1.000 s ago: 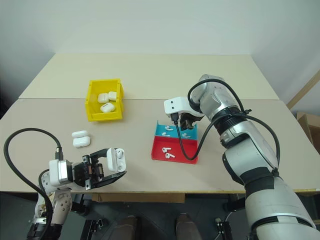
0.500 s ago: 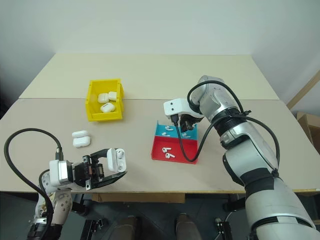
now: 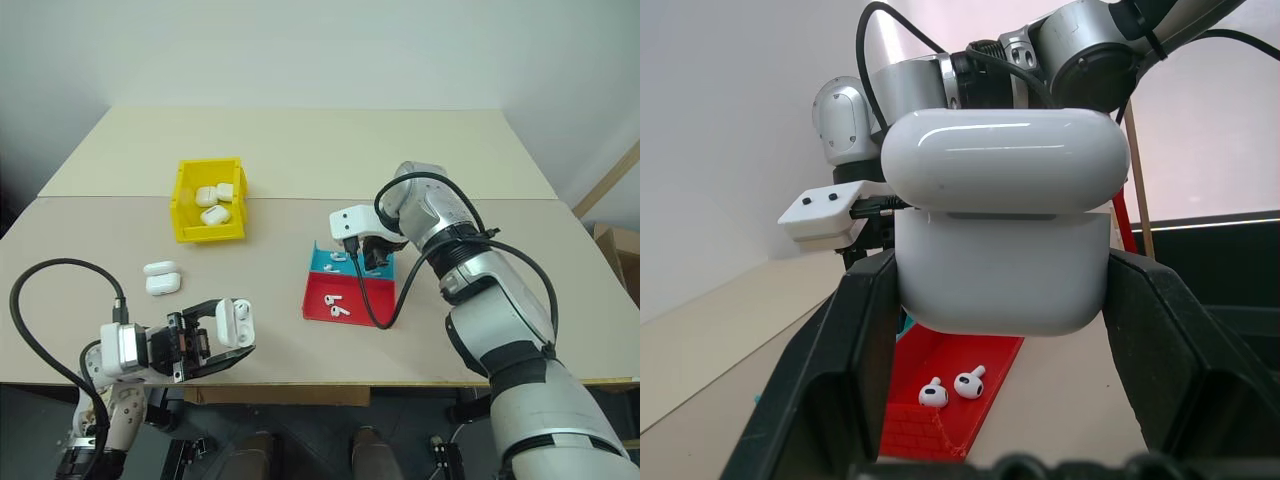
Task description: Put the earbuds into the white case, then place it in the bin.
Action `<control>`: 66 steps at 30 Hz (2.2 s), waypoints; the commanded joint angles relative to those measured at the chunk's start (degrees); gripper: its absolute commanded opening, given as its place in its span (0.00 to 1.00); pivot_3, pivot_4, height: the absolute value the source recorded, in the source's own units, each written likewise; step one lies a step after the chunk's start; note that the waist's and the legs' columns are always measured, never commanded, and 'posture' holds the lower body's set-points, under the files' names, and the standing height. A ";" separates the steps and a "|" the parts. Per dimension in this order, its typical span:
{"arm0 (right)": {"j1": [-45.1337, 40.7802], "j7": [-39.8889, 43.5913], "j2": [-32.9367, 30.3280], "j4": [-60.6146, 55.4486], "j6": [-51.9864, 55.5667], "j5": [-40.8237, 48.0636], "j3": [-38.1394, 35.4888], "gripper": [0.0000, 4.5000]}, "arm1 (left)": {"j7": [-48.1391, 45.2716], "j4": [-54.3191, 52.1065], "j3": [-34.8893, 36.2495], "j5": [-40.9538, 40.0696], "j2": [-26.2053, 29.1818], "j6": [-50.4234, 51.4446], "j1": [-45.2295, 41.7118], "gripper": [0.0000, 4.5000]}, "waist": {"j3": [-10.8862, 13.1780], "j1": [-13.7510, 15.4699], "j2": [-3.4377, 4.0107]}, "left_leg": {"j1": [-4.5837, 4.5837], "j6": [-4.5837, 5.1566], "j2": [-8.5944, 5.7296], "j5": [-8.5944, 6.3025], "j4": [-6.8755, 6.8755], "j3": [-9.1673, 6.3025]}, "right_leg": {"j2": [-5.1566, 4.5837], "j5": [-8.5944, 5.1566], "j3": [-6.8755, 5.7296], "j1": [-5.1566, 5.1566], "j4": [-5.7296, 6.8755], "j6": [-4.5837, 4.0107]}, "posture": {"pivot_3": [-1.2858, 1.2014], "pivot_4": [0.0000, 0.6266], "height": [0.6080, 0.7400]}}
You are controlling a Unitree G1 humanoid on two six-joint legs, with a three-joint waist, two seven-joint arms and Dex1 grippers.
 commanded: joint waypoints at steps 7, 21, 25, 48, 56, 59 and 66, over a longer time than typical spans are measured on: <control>-0.25 -2.03 0.71 2.25 -0.68 -1.02 0.04 0.27 | 0.58 -1.00 0.06 0.14 0.43 -1.22 0.60 0.62 | 0.00 -0.01 0.00 | 0.01 0.00 0.00 0.00 0.00 0.00 | 0.00 0.00 0.00 0.00 0.00 0.00 | 0.52 0.24 1.00; -0.22 -3.14 1.54 4.17 -1.41 -1.47 0.19 0.27 | 0.73 -0.94 0.15 0.35 0.55 -1.52 0.61 0.62 | -0.01 -0.03 0.00 | 0.10 0.00 0.00 0.00 0.01 0.00 | 0.01 0.00 0.00 0.08 0.02 0.00 | 0.52 0.24 1.00; -0.19 -3.77 1.96 4.97 -1.63 -1.73 0.21 0.27 | 0.73 -0.91 0.14 0.52 0.53 -1.70 0.67 0.62 | -0.01 -0.03 0.00 | 0.13 0.00 0.00 0.00 0.01 0.01 | 0.01 0.00 0.00 0.11 0.03 0.00 | 0.52 0.24 1.00; -3.26 -5.47 0.37 4.31 -6.64 2.03 -4.89 0.27 | 0.68 -0.14 0.35 0.51 0.65 -1.74 0.37 0.62 | 0.00 -0.09 0.03 | 0.05 0.00 0.01 0.00 0.00 0.00 | 0.02 -0.02 0.01 0.03 0.04 -0.02 | 0.52 0.24 1.00; -5.52 -9.13 4.75 6.72 -6.16 1.46 -4.80 0.27 | 0.28 0.57 0.31 0.53 0.45 -2.04 0.00 0.62 | 0.00 -0.93 0.03 | 0.08 0.00 0.02 0.00 0.00 -0.01 | 0.04 -0.02 0.02 0.03 0.08 -0.03 | 0.52 0.24 1.00; -6.37 -10.08 6.39 8.11 -6.98 1.08 -4.44 0.39 | 0.11 0.92 0.34 0.64 0.33 -2.43 0.18 0.62 | 0.01 -1.12 0.03 | 0.06 0.00 0.02 0.00 -0.01 -0.03 | 0.04 -0.02 0.01 0.02 0.09 -0.03 | 0.52 0.24 1.00; -8.55 -12.61 10.33 12.49 -6.86 -0.21 -3.46 0.70 | -0.12 2.14 0.40 0.79 0.03 -3.91 0.53 0.62 | 0.01 -1.26 0.05 | 0.07 0.00 0.02 0.00 -0.01 -0.04 | 0.04 -0.02 0.00 0.01 0.10 -0.04 | 0.52 0.24 1.00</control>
